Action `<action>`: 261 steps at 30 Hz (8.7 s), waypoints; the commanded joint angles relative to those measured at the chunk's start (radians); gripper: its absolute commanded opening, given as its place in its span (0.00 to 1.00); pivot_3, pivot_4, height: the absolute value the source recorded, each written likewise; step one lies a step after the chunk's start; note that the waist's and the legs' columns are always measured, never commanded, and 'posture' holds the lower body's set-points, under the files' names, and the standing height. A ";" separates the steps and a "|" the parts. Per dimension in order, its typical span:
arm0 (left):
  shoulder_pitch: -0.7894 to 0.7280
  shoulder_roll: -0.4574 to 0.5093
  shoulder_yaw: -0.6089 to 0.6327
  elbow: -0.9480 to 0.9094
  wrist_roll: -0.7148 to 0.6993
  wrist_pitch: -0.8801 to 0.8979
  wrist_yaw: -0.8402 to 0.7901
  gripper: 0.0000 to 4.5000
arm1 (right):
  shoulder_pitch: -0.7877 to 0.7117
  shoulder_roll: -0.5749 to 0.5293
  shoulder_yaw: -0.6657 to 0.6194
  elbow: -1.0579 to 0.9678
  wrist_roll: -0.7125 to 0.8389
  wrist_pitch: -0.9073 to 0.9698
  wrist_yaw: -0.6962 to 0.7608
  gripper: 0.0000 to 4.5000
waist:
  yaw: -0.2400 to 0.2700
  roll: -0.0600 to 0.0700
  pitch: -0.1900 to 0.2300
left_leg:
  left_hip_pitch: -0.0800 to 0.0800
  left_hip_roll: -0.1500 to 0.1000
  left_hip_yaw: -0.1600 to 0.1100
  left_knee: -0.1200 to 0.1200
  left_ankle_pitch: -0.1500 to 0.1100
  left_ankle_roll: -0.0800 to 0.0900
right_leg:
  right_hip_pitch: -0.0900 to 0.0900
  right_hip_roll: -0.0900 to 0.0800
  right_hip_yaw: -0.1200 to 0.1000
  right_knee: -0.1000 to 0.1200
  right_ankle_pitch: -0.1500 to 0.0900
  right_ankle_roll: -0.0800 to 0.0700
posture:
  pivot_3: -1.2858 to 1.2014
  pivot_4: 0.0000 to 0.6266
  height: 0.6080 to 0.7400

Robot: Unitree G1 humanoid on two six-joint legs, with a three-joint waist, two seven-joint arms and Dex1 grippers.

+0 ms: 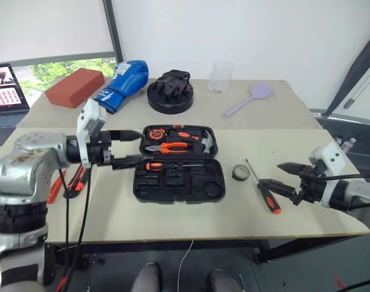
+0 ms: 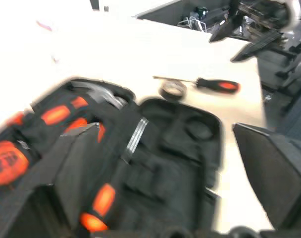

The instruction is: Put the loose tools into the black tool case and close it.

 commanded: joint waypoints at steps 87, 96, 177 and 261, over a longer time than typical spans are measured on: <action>0.099 0.194 -0.094 0.076 0.004 -0.307 0.028 1.00 | -0.866 0.457 0.686 0.812 -0.562 -0.525 0.386 0.21 | -0.002 0.008 0.006 | -0.012 0.018 0.003 -0.005 0.009 -0.003 | -0.019 0.019 0.003 0.001 0.012 -0.012 | 0.52 0.24 0.97; 0.139 0.234 -0.054 0.089 0.006 -0.311 -0.003 1.00 | -0.843 0.469 0.753 0.908 -0.656 -0.561 0.381 0.01 | -0.005 0.008 0.006 | -0.012 0.018 0.003 -0.005 0.009 -0.004 | -0.019 0.019 0.003 0.001 0.012 -0.012 | 0.52 0.24 0.97; -0.210 0.180 -0.215 1.118 0.399 0.025 0.539 0.15 | -0.582 0.088 0.328 0.001 0.113 0.005 0.314 1.00 | 0.022 0.005 0.004 | -0.015 0.021 0.008 -0.005 0.010 -0.009 | -0.033 0.016 0.000 0.014 0.015 -0.019 | 0.52 0.24 0.97; -0.155 -0.233 -0.332 0.770 0.412 -0.767 0.075 0.02 | -0.384 0.038 0.305 -0.103 0.160 0.027 0.105 1.00 | 0.016 0.000 0.004 | -0.019 0.020 0.007 0.003 0.016 -0.004 | -0.031 0.016 0.002 0.015 0.019 -0.014 | 0.52 0.24 0.97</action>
